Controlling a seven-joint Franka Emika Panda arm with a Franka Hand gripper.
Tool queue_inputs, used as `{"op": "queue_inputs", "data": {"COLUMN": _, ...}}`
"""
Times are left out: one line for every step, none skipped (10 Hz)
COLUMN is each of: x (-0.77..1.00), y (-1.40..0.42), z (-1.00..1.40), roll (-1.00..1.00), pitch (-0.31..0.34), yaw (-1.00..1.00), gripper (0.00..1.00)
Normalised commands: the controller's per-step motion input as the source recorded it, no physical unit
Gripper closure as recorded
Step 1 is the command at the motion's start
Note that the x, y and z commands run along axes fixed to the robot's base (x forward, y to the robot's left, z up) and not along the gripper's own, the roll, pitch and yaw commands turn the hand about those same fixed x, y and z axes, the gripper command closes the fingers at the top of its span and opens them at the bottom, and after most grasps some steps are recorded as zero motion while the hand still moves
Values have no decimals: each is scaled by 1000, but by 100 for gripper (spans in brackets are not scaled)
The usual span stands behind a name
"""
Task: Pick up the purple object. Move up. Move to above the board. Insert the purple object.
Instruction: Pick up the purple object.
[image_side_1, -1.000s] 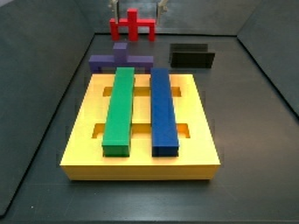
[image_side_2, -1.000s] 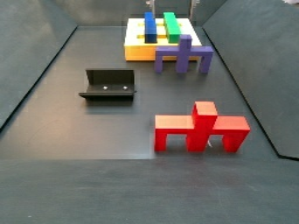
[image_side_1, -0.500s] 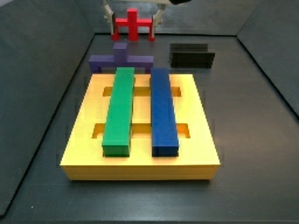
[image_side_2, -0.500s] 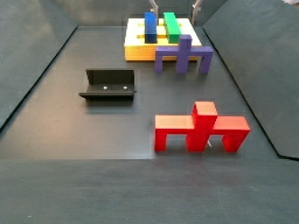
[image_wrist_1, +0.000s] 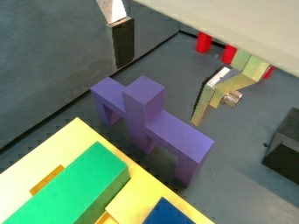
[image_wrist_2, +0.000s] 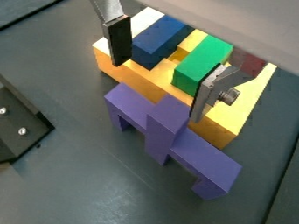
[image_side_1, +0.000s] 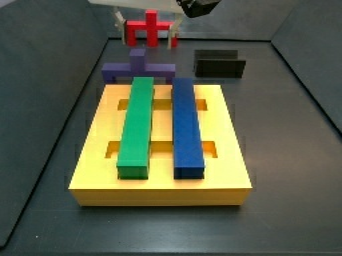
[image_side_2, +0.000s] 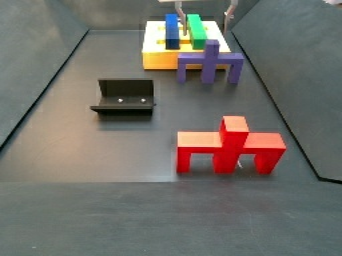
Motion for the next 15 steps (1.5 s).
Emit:
{"op": "queue_inputs", "data": {"x": -131, "y": 37, "z": -197, "roll": -41, "pitch": -133, "yaw": 226, "gripper": 0}}
{"op": "queue_inputs", "data": {"x": -134, "y": 49, "z": -220, "roll": -43, "pitch": -136, "yaw": 226, "gripper": 0}}
{"op": "queue_inputs", "data": {"x": -49, "y": 91, "z": -280, "roll": 0, "pitch": -87, "yaw": 243, "gripper": 0}}
{"op": "queue_inputs", "data": {"x": -117, "y": 83, "z": -260, "roll": 0, "pitch": -77, "yaw": 149, "gripper": 0}}
{"op": "queue_inputs", "data": {"x": -194, "y": 71, "z": -220, "roll": 0, "pitch": -77, "yaw": 0, "gripper": 0}}
{"op": "queue_inputs", "data": {"x": -183, "y": 14, "z": -186, "roll": 0, "pitch": -73, "yaw": 0, "gripper": 0}}
{"op": "queue_inputs", "data": {"x": -69, "y": 0, "z": -103, "roll": 9, "pitch": -36, "yaw": -9, "gripper": 0}}
{"op": "queue_inputs", "data": {"x": -49, "y": 0, "z": -109, "roll": 17, "pitch": -27, "yaw": -9, "gripper": 0}}
{"op": "queue_inputs", "data": {"x": -51, "y": 0, "z": -106, "roll": 19, "pitch": -23, "yaw": 0, "gripper": 0}}
{"op": "queue_inputs", "data": {"x": -131, "y": 0, "z": -186, "roll": 0, "pitch": -73, "yaw": 0, "gripper": 0}}
{"op": "queue_inputs", "data": {"x": -103, "y": 0, "z": -271, "roll": -1, "pitch": -103, "yaw": 0, "gripper": 0}}
{"op": "queue_inputs", "data": {"x": -91, "y": 0, "z": -266, "roll": -9, "pitch": -103, "yaw": 0, "gripper": 0}}
{"op": "queue_inputs", "data": {"x": -54, "y": 0, "z": -140, "roll": -40, "pitch": -91, "yaw": 0, "gripper": 0}}
{"op": "queue_inputs", "data": {"x": -14, "y": 0, "z": 0, "roll": 0, "pitch": -29, "yaw": 0, "gripper": 0}}
{"op": "queue_inputs", "data": {"x": 0, "y": -9, "z": 0, "roll": 4, "pitch": 0, "yaw": 0, "gripper": 0}}
